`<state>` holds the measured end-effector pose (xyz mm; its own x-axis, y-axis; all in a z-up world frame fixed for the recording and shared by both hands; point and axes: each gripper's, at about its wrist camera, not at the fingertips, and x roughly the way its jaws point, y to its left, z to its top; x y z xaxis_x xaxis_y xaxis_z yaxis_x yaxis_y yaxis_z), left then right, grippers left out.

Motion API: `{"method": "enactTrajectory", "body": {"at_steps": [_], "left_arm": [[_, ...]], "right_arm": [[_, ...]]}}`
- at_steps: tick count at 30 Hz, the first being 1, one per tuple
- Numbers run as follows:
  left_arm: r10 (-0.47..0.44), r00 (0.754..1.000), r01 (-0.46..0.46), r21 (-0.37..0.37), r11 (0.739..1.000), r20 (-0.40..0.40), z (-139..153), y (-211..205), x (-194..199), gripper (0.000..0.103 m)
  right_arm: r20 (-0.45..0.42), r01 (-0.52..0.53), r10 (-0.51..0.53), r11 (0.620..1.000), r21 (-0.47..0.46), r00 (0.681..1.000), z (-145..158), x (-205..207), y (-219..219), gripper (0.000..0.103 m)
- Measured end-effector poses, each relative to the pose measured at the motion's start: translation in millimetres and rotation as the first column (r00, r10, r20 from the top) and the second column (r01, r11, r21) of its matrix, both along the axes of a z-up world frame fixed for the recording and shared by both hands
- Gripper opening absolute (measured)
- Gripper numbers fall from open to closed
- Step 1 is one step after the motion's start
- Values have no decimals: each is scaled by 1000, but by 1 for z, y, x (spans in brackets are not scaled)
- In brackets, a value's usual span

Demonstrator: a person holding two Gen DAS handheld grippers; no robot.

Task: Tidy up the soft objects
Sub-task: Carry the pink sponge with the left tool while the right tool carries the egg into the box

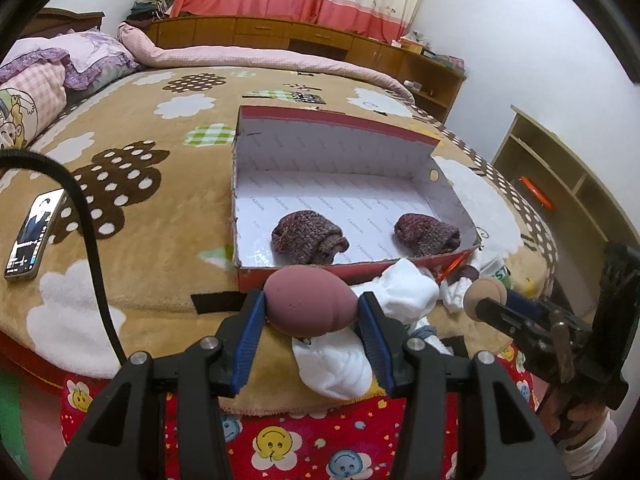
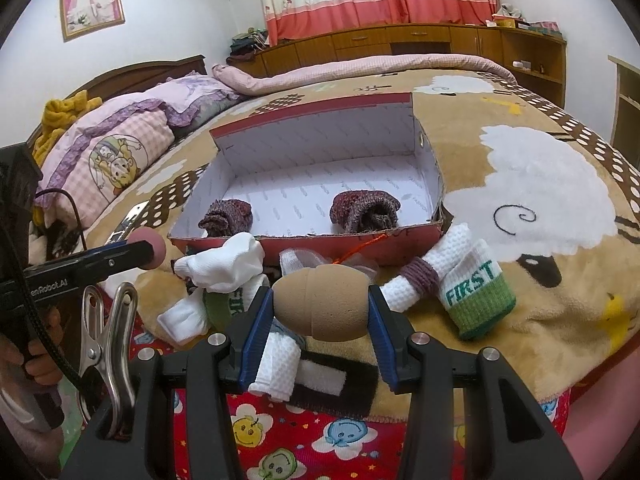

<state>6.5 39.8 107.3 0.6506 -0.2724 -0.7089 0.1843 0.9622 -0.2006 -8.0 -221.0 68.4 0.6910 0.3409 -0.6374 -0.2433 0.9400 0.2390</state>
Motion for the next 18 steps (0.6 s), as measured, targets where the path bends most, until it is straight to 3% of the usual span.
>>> {"method": "enactTrajectory", "body": {"at_steps": [18], "left_arm": [[-6,1000,6,13,1000,23,6,-6,23,51]], "right_arm": [[12,-6,6,1000,12,1000,9,6,1,47]]}}
